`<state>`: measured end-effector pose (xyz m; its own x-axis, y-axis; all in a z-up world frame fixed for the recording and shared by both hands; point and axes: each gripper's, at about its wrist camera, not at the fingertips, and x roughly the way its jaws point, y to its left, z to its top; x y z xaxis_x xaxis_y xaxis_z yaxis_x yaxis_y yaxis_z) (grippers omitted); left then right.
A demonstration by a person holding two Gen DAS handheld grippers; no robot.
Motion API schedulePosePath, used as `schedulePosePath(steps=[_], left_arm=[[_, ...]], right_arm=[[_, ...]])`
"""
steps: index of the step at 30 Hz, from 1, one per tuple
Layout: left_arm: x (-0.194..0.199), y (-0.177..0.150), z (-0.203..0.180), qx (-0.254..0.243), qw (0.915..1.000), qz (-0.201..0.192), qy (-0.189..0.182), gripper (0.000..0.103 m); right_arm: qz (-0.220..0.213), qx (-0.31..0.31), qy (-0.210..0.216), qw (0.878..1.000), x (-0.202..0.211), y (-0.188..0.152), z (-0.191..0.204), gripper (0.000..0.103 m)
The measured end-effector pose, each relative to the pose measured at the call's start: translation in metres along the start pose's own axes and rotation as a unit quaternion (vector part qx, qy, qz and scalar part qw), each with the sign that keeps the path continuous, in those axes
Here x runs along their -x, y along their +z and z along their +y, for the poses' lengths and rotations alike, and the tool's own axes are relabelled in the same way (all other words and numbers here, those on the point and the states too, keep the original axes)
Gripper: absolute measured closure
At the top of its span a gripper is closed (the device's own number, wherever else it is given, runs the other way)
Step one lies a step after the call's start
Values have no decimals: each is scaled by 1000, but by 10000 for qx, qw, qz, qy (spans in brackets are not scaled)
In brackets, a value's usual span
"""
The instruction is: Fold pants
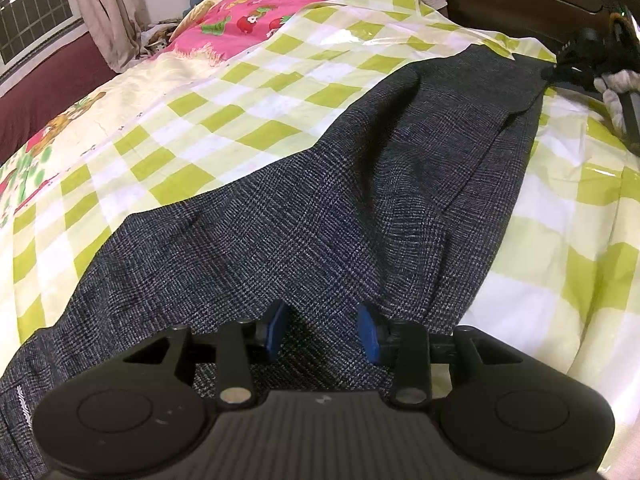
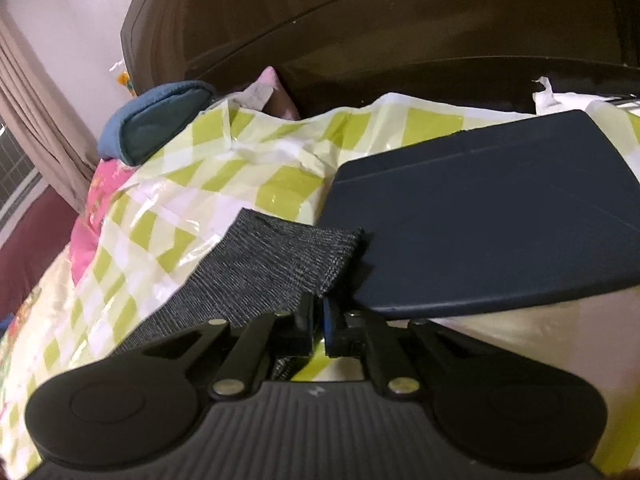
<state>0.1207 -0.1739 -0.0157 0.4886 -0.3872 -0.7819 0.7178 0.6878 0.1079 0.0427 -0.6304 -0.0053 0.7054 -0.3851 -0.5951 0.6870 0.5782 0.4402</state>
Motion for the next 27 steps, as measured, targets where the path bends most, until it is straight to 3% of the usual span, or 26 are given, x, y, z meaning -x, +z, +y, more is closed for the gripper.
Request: schedulePosePath(steps=[5, 7, 11, 13, 15, 17, 19, 22, 27], left_arm=[[0, 1, 0, 4, 10000, -2, 12, 50], [0, 0, 0, 17, 10000, -10, 8, 50], [1, -1, 0, 35, 10000, -29, -1, 50], [2, -2, 1, 44, 10000, -35, -7, 50], [3, -3, 1, 50, 10000, -43, -21, 50], [3, -4, 2, 45, 10000, -44, -27, 50], [4, -4, 2, 20, 10000, -49, -14, 50], [7, -6, 1, -7, 10000, -51, 2, 50], [10, -11, 4, 39, 10000, -53, 9, 48]], right_arm=[[-398, -103, 469, 9981, 16, 18, 8, 101], [-506, -110, 419, 9978, 16, 20, 7, 101], [150, -66, -36, 9999, -17, 14, -4, 100], [171, -242, -1, 9996, -16, 11, -10, 99], [135, -329, 24, 9994, -6, 9, -12, 92], [211, -408, 176, 9988, 2, 4, -16, 74], [337, -527, 389, 9973, 7, -4, -18, 68], [653, -787, 742, 9920, 2, -14, -16, 68], [923, -535, 734, 9916, -16, -21, 5, 58]])
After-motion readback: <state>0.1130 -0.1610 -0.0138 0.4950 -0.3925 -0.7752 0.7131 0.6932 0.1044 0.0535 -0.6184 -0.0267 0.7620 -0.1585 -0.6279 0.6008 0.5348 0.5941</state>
